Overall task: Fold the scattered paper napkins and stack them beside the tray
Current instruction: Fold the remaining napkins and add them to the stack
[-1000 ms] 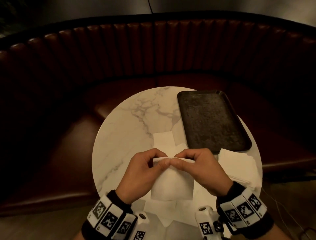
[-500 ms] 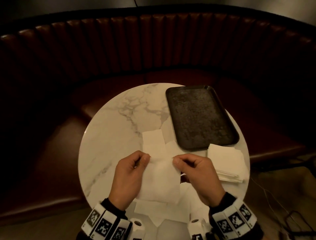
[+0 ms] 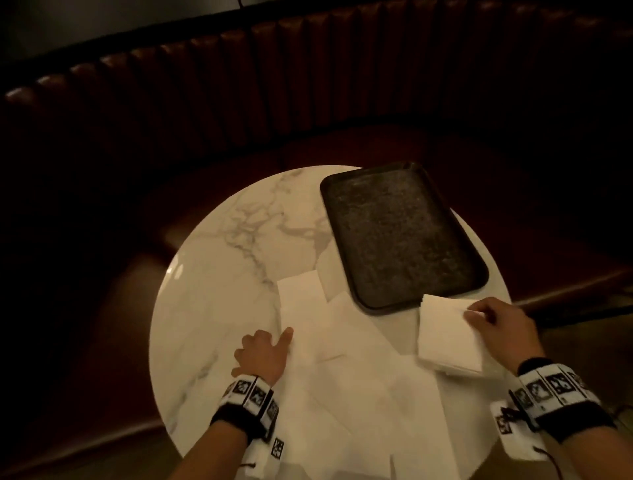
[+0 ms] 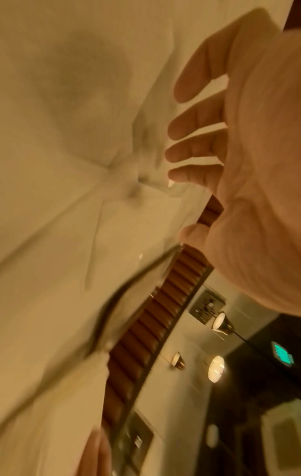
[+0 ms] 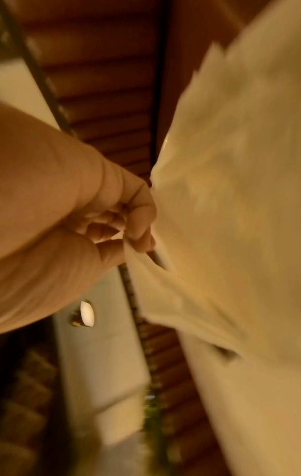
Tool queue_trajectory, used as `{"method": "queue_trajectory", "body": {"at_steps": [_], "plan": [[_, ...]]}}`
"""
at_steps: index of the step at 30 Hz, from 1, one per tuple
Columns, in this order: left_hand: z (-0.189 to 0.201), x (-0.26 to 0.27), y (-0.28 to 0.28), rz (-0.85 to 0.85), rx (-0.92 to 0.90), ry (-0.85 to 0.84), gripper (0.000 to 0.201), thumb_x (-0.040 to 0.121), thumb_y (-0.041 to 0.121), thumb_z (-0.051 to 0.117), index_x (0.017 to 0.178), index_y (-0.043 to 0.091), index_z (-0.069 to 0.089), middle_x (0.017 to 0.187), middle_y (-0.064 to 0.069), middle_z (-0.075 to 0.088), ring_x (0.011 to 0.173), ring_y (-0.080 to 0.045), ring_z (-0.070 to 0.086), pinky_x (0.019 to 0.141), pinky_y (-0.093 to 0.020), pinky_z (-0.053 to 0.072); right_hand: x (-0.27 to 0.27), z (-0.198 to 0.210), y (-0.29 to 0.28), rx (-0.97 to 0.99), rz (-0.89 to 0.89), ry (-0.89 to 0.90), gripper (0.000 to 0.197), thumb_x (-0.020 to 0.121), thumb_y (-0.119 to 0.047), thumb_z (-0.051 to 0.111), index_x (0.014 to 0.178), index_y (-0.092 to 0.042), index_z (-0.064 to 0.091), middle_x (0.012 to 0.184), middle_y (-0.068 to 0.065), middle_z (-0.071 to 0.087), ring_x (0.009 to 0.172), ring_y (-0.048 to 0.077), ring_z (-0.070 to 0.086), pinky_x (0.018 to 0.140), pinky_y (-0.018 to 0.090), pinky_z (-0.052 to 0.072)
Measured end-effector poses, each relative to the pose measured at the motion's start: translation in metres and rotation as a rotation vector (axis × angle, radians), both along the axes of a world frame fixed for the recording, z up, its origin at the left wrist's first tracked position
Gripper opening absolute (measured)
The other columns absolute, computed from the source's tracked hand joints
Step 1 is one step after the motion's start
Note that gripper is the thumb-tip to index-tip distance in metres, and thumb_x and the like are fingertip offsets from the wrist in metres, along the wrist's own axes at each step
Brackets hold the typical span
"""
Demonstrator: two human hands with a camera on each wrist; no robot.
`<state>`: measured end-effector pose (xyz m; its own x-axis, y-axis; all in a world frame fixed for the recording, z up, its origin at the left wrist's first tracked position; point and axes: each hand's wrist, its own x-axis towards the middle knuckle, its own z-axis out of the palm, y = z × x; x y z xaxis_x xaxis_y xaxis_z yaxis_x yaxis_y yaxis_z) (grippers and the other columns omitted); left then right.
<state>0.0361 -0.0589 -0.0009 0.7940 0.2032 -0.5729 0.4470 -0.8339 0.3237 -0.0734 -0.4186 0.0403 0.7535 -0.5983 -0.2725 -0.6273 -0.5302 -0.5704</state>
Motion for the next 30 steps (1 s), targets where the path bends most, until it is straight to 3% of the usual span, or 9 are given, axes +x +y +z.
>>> {"method": "queue_trajectory", "body": {"at_steps": [2,5,10,15,17,22,26,28,30], "plan": [[-0.009,0.02,-0.01,-0.027,0.127,0.037,0.086,0.082,0.075,0.045,0.136,0.009,0.042,0.141,-0.013,0.039,0.127,-0.035,0.038,0.106,-0.051,0.034,0.006,-0.017,-0.005,-0.102,0.013,0.06,0.007,0.086,-0.013,0.067,0.089,-0.013,0.06,0.097,0.017,0.062,0.08,0.027,0.053,0.083,0.038,0.045],[-0.016,0.037,-0.032,-0.011,0.188,0.03,0.099,0.075,0.078,0.052,0.139,0.006,0.031,0.142,-0.011,0.033,0.129,-0.033,0.036,0.103,-0.054,0.035,0.007,-0.03,-0.001,-0.152,-0.035,0.09,0.03,0.084,-0.01,0.068,0.111,-0.004,0.057,0.116,0.022,0.047,0.099,0.038,0.05,0.093,0.047,0.043],[-0.023,0.049,-0.06,0.032,0.21,0.016,0.081,0.074,0.059,0.072,0.127,0.01,0.034,0.13,-0.01,0.048,0.121,-0.03,0.047,0.099,-0.048,0.036,0.008,-0.004,0.017,-0.218,-0.056,-0.026,0.04,0.085,-0.013,0.066,0.121,-0.007,0.052,0.123,0.019,0.04,0.109,0.039,0.041,0.095,0.053,0.041],[-0.035,0.057,-0.052,0.141,-0.046,-0.018,0.042,0.079,0.032,0.075,0.105,0.011,0.05,0.111,-0.013,0.066,0.105,-0.033,0.061,0.093,-0.038,0.046,0.012,0.018,0.064,-0.165,0.129,-0.228,0.033,0.082,-0.009,0.067,0.112,-0.016,0.056,0.114,0.006,0.047,0.102,0.023,0.044,0.091,0.04,0.04],[-0.032,0.055,-0.045,0.121,-0.162,-0.086,0.032,0.085,0.025,0.071,0.108,0.006,0.059,0.111,-0.014,0.068,0.101,-0.032,0.063,0.081,-0.03,0.047,0.016,0.013,0.082,-0.07,0.231,-0.255,0.029,0.083,-0.008,0.065,0.108,-0.019,0.057,0.111,-0.002,0.047,0.1,0.016,0.043,0.089,0.03,0.037],[-0.013,0.035,-0.029,0.057,-0.49,-0.229,0.023,0.097,0.023,0.057,0.117,0.014,0.065,0.105,-0.002,0.07,0.103,-0.025,0.065,0.083,-0.029,0.048,0.047,-0.018,0.126,0.22,0.494,-0.125,0.027,0.088,-0.019,0.062,0.114,-0.021,0.057,0.099,-0.006,0.052,0.077,-0.003,0.047,0.079,0.017,0.037],[0.001,0.016,-0.02,0.041,-0.624,-0.263,0.016,0.098,0.016,0.055,0.109,0.013,0.067,0.092,0.011,0.07,0.085,0.001,0.066,0.068,-0.013,0.05,0.085,-0.034,0.161,0.405,0.392,0.044,0.057,0.084,-0.036,0.067,0.133,-0.019,0.046,0.109,-0.003,0.055,0.093,0.012,0.054,0.086,0.02,0.04],[0.006,0.01,-0.017,0.022,-0.658,-0.275,0.014,0.098,0.012,0.055,0.105,0.012,0.067,0.09,0.012,0.069,0.076,0.011,0.065,0.065,-0.008,0.048,0.096,-0.034,0.172,0.473,0.375,0.086,0.053,0.081,-0.039,0.07,0.127,-0.022,0.05,0.106,-0.004,0.056,0.097,0.014,0.056,0.084,0.022,0.041],[0.006,0.007,-0.012,0.001,-0.658,-0.285,0.012,0.097,0.012,0.057,0.101,0.014,0.068,0.09,0.012,0.07,0.077,0.01,0.066,0.072,-0.017,0.049,0.099,-0.029,0.18,0.445,0.368,0.054,0.022,0.08,-0.034,0.071,0.093,-0.025,0.057,0.083,-0.008,0.054,0.078,0.011,0.054,0.069,0.02,0.04]]}}
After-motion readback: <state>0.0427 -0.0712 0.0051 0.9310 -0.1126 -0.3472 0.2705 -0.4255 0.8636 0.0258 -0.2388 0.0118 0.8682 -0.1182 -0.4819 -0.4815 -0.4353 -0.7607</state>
